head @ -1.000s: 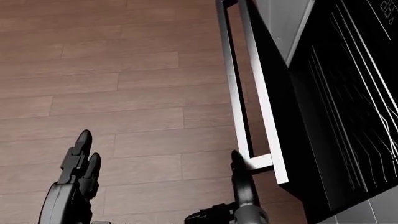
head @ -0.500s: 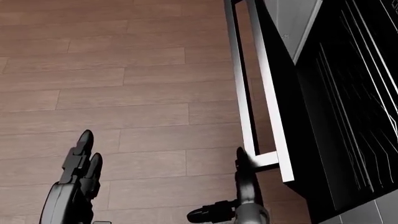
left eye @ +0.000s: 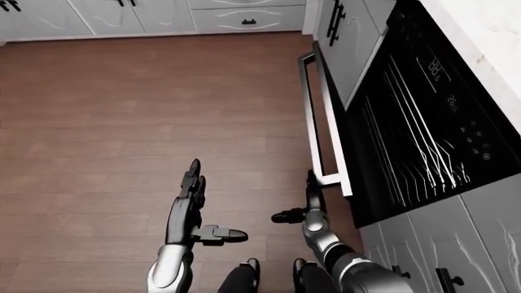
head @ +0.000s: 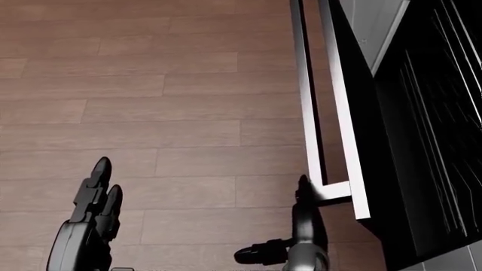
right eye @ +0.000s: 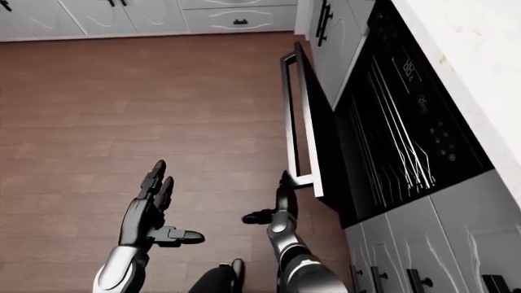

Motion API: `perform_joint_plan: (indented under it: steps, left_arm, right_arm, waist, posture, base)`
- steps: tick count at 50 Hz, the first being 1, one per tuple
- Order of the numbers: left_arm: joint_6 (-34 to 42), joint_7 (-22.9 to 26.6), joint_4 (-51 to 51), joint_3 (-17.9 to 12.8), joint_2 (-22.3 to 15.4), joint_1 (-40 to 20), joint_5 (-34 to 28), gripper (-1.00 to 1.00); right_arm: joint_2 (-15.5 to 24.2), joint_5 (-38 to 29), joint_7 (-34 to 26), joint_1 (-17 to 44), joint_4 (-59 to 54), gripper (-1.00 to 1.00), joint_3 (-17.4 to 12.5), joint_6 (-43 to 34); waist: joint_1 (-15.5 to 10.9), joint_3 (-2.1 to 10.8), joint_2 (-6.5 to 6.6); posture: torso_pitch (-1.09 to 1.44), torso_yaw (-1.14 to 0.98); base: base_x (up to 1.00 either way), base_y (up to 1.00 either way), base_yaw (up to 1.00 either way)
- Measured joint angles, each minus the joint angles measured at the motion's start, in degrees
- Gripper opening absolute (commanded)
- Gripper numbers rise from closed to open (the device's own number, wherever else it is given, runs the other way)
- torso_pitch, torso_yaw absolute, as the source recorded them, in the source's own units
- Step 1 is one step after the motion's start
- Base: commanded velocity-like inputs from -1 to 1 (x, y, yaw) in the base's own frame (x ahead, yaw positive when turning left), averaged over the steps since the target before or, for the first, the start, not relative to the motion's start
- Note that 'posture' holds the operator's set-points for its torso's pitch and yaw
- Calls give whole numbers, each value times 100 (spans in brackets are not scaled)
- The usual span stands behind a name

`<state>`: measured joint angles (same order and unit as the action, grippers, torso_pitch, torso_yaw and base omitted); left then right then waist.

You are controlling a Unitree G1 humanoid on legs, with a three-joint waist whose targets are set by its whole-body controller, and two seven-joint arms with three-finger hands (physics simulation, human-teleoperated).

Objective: Close the dishwasher door

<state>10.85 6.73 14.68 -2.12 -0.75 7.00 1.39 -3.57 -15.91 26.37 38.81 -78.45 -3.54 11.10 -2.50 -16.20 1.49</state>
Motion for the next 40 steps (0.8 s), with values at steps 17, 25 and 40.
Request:
perform_joint_plan:
  steps: [17,25,40]
  left_arm:
    - [2,12,15,1,3,13,5,100]
    - [5,12,24,5,4,17,4,100]
    - [18,9,29,-5,2,11,5,100]
  right_arm:
    - [-5,-82,572,63,-22,100,10,-192]
    - [26,-99,871,103,-12,100,-5,-331]
    - [97,-93,1046,113,11,100,-36,-390]
  waist:
    - [-81,-35,40]
    - [-104,-53,48]
    - [-107,-57,12]
  posture:
    - [43,0]
    - [43,0]
    - [43,0]
  base:
    - [0,0,0]
    - [0,0,0]
    - [0,0,0]
